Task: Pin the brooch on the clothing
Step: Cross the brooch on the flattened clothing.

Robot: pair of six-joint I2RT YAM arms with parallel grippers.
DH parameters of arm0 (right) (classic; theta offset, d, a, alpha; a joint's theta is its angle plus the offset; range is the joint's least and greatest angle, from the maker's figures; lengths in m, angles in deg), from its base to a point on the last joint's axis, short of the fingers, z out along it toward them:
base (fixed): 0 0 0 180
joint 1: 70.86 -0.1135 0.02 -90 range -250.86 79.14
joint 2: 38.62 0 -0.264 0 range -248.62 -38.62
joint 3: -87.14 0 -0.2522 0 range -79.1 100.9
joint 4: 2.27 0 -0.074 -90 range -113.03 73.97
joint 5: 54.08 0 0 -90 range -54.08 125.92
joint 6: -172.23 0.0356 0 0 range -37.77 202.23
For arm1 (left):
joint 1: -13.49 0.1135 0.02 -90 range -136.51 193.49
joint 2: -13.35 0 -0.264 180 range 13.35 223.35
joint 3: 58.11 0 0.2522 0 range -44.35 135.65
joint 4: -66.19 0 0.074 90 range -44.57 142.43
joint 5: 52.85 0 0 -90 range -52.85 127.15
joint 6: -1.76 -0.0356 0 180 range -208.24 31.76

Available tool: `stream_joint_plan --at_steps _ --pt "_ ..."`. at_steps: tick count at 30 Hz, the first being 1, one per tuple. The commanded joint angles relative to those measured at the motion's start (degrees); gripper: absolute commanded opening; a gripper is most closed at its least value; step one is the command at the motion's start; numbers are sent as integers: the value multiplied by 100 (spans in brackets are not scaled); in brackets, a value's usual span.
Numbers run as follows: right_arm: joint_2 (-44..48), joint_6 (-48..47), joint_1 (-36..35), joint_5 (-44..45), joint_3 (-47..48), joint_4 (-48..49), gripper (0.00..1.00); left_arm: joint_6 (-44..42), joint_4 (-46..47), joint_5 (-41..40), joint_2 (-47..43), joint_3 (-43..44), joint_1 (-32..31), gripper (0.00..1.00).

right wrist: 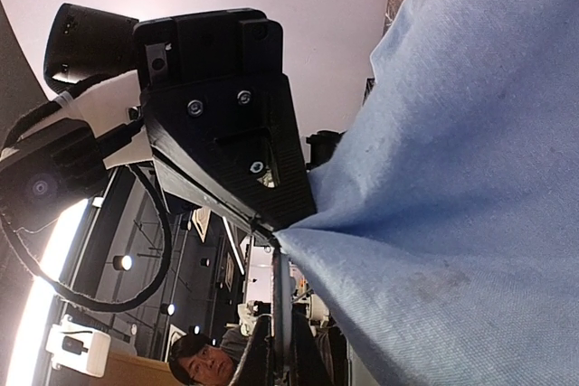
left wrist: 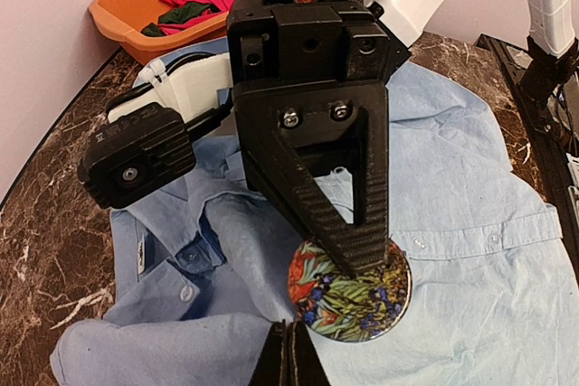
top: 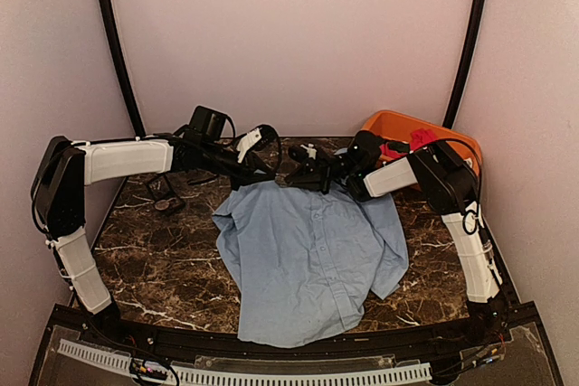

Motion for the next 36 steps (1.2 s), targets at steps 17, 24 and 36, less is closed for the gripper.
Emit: stream_joint_plan --at_steps 17,24,36 --pt "47 156 -69 143 115 2295 0 -24 -103 141 -290 1 -5 1" --pt "-154 23 53 189 98 2295 0 -22 -108 162 -341 0 -3 1" --pt "239 -576 -4 576 -87 2300 0 926 1213 633 -578 -527 23 1"
